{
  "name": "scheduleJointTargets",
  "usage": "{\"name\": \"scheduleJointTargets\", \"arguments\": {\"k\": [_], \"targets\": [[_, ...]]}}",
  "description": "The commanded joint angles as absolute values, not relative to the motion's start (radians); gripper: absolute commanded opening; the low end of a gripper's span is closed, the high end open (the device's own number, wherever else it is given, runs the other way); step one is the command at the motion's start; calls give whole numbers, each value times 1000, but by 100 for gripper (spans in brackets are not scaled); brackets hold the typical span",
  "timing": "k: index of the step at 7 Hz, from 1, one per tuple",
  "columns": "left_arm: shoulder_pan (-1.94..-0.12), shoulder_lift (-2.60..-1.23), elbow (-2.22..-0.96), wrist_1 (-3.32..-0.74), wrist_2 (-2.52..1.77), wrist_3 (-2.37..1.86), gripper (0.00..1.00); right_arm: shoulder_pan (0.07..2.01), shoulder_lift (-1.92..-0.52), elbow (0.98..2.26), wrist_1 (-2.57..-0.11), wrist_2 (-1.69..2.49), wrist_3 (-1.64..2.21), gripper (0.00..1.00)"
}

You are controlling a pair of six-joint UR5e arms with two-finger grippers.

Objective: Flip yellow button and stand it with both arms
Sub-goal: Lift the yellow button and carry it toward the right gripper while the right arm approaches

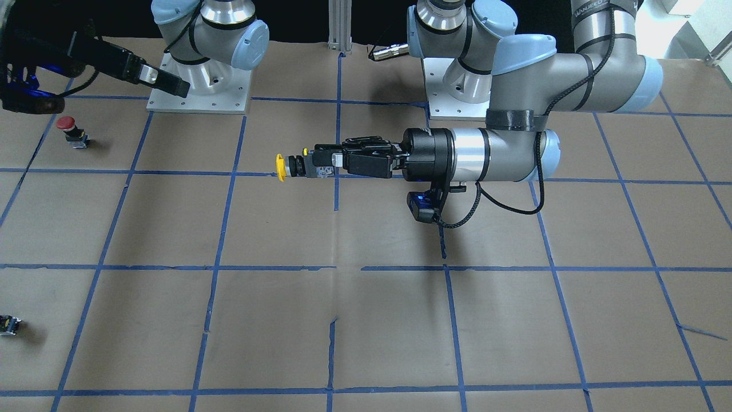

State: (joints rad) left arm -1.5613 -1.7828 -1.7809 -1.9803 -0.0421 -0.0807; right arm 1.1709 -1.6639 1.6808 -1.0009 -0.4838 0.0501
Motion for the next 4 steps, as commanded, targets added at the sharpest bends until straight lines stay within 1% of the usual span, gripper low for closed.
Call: {"name": "scheduleJointTargets", "arguments": {"k": [1,2,4], "targets": [[-1595,-1769,-1810,-1982,-120,-110,1,1207,-1646,1767,-1014,-404,55,100],[-1598,-1767,-1815,-1982,-129,-115,1,1210,-1593,1775,-1088,-403,55,100],[-1606,-1760,-1815,-1982,-130,-121,1,1308,-1539,1766,-1190,-329,63,100]]}}
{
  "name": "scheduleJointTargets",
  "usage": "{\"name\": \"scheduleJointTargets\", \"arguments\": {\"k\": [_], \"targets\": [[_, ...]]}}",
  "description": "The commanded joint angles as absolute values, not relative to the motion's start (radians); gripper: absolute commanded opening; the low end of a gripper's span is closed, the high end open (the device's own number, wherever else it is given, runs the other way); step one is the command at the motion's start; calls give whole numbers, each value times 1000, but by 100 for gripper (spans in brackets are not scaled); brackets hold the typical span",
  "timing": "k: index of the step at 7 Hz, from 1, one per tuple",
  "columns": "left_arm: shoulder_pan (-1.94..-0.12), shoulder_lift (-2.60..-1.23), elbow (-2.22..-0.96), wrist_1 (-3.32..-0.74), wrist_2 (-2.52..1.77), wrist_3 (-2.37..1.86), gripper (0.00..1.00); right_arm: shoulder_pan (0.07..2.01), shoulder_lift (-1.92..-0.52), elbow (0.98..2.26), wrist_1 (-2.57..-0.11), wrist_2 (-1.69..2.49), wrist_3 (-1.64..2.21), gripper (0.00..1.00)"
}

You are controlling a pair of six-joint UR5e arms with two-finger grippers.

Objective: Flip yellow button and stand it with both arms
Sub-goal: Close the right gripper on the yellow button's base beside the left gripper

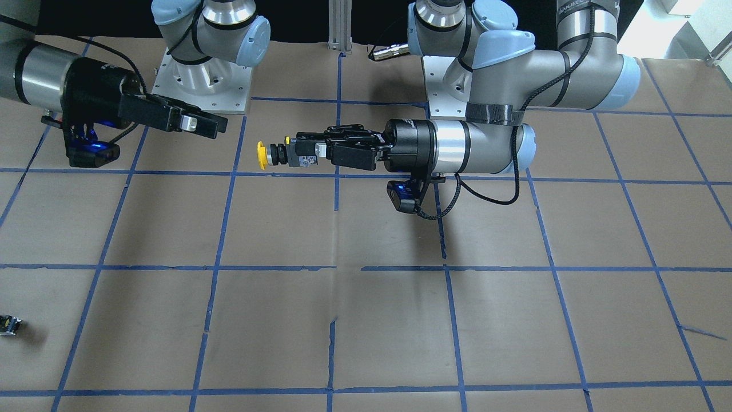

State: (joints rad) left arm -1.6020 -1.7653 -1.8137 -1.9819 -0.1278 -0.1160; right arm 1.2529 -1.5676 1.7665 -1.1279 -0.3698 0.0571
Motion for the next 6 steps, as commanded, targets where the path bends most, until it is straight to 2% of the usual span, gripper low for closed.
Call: {"name": "scheduleJointTargets", "arguments": {"k": [1,3,4,5,6], "targets": [[-1609,-1756,-1815,-1982,-130,-124,1,1328,-1536,1767,-1201,-316,86,100],[-1618,-1753,-1818,-1980,-130,-124,1,1348,-1537,1769,-1219,-319,86,97],[-1618,-1753,-1815,-1980,-130,-123,1,1350,-1536,1769,-1227,-318,84,85],[-1618,-1753,-1818,-1980,-129,-124,1,1350,-1536,1773,-1236,-318,86,62],[-1618,-1753,-1815,-1980,-129,-123,1,1350,-1534,1773,-1238,-318,84,48]]}}
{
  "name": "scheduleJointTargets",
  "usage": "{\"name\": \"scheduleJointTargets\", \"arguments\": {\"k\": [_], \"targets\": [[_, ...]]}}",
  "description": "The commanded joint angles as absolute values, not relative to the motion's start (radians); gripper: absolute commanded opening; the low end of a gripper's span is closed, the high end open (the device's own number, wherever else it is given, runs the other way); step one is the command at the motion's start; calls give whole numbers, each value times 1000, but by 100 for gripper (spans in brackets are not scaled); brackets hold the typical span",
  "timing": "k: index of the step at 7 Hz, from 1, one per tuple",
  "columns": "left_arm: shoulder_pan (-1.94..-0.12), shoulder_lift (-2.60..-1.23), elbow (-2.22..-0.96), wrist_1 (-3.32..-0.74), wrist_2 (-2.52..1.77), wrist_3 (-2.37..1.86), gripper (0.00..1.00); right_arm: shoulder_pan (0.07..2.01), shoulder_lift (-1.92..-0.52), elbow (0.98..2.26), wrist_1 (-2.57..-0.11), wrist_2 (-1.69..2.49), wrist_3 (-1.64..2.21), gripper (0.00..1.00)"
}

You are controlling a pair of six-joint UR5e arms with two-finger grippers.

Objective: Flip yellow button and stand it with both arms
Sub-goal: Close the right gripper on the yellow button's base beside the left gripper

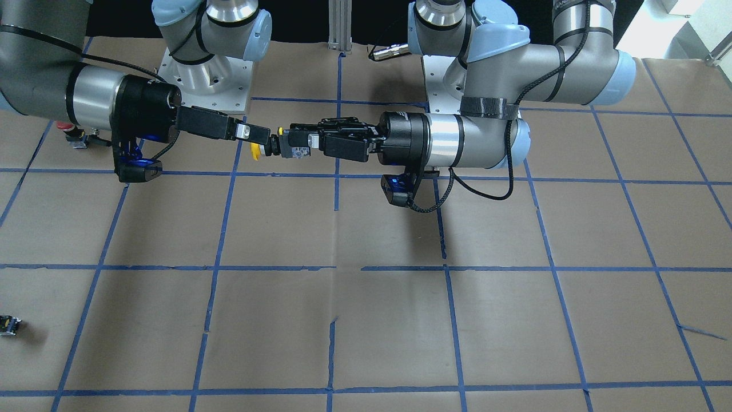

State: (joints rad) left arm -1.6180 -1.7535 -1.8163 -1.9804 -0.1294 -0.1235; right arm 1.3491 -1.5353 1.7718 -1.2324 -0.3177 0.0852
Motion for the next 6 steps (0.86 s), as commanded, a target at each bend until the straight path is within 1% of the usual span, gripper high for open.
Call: {"name": "scheduleJointTargets", "arguments": {"k": [1,3,4,5,6], "targets": [[-1618,-1750,-1815,-1980,-129,-124,1,1350,-1534,1773,-1244,-319,84,33],[-1618,-1747,-1815,-1980,-129,-124,1,1350,-1534,1773,-1253,-325,81,27],[-1618,-1747,-1815,-1980,-129,-124,2,1350,-1534,1773,-1258,-325,83,27],[-1615,-1744,-1813,-1977,-127,-124,31,1350,-1534,1773,-1256,-325,84,27],[-1617,-1737,-1815,-1976,-123,-139,90,1350,-1535,1772,-1255,-325,84,27]]}}
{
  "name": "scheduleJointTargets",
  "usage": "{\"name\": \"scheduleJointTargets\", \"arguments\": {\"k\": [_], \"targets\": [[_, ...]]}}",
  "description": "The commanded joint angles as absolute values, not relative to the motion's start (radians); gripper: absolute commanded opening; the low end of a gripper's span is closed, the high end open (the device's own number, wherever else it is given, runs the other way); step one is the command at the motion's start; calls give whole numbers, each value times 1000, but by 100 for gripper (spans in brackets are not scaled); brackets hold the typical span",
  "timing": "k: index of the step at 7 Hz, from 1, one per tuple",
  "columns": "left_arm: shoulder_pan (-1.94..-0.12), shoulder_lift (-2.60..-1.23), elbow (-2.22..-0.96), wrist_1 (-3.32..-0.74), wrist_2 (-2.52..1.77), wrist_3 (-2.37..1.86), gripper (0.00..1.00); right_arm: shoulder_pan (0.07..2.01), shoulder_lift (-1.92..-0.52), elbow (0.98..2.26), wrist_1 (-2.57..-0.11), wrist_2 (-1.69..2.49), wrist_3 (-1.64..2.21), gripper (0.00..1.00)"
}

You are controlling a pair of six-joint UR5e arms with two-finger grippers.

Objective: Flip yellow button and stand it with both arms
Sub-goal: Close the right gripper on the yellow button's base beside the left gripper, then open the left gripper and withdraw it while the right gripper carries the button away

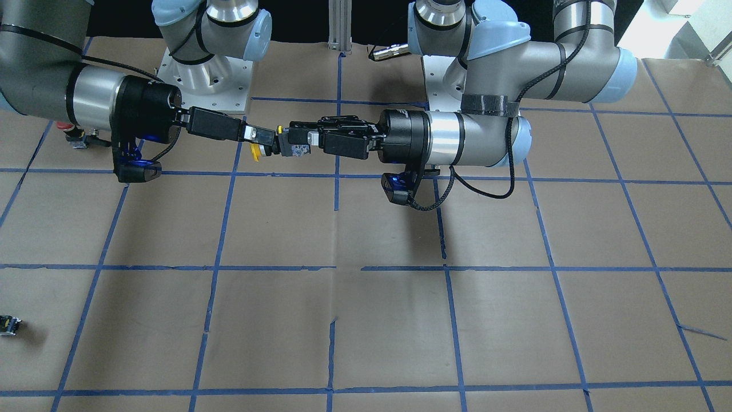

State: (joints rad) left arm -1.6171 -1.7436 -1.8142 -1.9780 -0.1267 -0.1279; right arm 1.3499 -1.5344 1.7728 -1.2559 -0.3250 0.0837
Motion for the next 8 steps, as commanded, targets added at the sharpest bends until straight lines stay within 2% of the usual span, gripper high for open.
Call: {"name": "scheduleJointTargets", "arguments": {"k": [1,4,6,8], "targets": [[-1611,-1730,-1813,-1970,-123,-185,99,1350,-1534,1772,-1255,-327,84,27],[-1603,-1730,-1796,-1968,-109,-198,99,1342,-1534,1763,-1258,-330,86,27],[-1547,-1726,-1761,-1788,217,-318,99,1289,-1537,1724,-1262,-383,100,27],[-1444,-1678,-1715,-1604,531,-549,100,1220,-1539,1695,-1337,-742,98,17]]}}
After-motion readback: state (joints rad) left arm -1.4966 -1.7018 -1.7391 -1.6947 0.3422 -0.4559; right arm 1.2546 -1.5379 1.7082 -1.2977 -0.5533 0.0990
